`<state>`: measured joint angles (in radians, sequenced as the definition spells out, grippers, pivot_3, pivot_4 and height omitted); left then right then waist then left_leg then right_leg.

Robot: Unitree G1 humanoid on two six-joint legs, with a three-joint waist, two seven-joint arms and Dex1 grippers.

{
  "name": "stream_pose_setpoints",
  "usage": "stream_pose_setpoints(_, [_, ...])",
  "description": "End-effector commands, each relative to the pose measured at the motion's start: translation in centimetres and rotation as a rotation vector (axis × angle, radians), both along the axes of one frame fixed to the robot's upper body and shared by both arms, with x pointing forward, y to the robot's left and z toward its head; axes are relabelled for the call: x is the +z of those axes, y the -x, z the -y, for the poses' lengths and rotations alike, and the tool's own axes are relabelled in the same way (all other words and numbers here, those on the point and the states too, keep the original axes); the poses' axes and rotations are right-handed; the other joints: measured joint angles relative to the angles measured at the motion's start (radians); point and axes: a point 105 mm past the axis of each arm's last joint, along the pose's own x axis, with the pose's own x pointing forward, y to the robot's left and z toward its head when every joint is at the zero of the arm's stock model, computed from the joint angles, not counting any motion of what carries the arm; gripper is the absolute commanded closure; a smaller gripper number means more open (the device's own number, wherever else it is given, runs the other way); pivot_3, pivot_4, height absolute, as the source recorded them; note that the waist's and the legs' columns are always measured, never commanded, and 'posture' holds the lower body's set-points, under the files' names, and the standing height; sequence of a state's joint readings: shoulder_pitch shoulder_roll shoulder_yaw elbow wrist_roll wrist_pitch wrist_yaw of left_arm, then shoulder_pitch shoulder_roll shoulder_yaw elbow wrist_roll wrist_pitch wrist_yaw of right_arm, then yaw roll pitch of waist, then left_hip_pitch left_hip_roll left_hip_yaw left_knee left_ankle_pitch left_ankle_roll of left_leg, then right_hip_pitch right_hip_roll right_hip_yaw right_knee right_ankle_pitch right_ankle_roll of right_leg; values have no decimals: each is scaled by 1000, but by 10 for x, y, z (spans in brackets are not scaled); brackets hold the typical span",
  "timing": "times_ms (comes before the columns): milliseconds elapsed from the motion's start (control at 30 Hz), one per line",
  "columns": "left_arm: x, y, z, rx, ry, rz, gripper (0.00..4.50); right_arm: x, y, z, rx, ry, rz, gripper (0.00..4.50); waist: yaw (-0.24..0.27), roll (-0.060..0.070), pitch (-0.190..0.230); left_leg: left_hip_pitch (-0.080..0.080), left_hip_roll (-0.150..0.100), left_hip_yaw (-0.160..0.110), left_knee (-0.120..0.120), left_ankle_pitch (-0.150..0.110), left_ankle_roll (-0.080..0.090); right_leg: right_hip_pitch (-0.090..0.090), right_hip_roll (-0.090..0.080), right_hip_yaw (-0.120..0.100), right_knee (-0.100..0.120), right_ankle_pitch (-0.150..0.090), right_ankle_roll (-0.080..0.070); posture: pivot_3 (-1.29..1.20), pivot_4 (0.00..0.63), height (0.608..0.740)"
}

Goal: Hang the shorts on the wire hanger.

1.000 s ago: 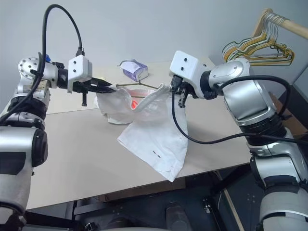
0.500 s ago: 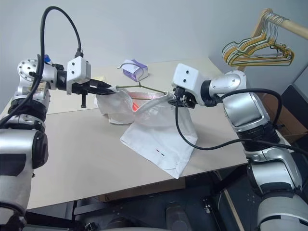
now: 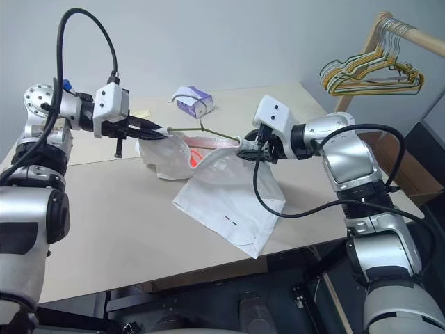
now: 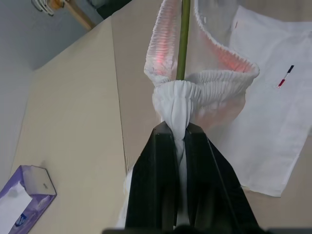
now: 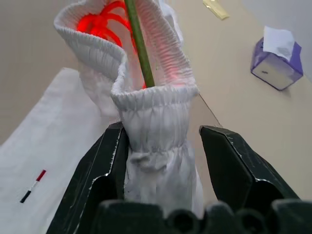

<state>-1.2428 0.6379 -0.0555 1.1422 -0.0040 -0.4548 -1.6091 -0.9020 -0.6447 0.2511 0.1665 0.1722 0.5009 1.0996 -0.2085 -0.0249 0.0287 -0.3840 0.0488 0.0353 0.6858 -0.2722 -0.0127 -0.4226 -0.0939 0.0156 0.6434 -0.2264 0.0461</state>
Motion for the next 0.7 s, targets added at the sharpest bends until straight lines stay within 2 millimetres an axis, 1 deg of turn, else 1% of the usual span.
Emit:
stream_pose_setpoints(33, [16,2,3,-24,37,60,4500,19,1,-3,30,-50,30,2403,0,0,0,0,0,0,0,0,0,0,0,0,0,0,0,-147,0,740])
stream_pose_setpoints(233, [14,1,2,-9,27,57,4500,18,3,-4,41,-53,18,4440,0,0,0,0,0,0,0,0,0,0,0,0,0,0,0,-148,0,740])
stream_pose_setpoints(300, [13,0,1,-4,36,47,4500,18,3,-4,37,-57,16,4490,0,0,0,0,0,0,0,0,0,0,0,0,0,0,0,-152,0,740])
stream_pose_setpoints(367, [15,-2,3,8,58,47,3845,17,4,-4,36,-56,15,4490,0,0,0,0,0,0,0,0,0,0,0,0,1,0,0,-153,0,740])
stream_pose_setpoints(433, [19,-3,5,11,98,64,3321,16,5,-4,37,-50,17,4490,1,0,0,0,0,0,0,0,0,0,0,0,1,0,0,-156,0,740])
stream_pose_setpoints(600, [39,-5,8,21,223,101,1735,14,3,-1,-4,-67,6,4490,0,0,0,0,0,0,0,0,0,0,0,0,0,0,0,-164,0,740])
stream_pose_setpoints(700, [60,-7,4,53,356,137,749,13,2,5,-46,-88,-2,4490,-1,0,0,0,0,0,0,0,0,0,0,0,1,0,0,-170,0,740])
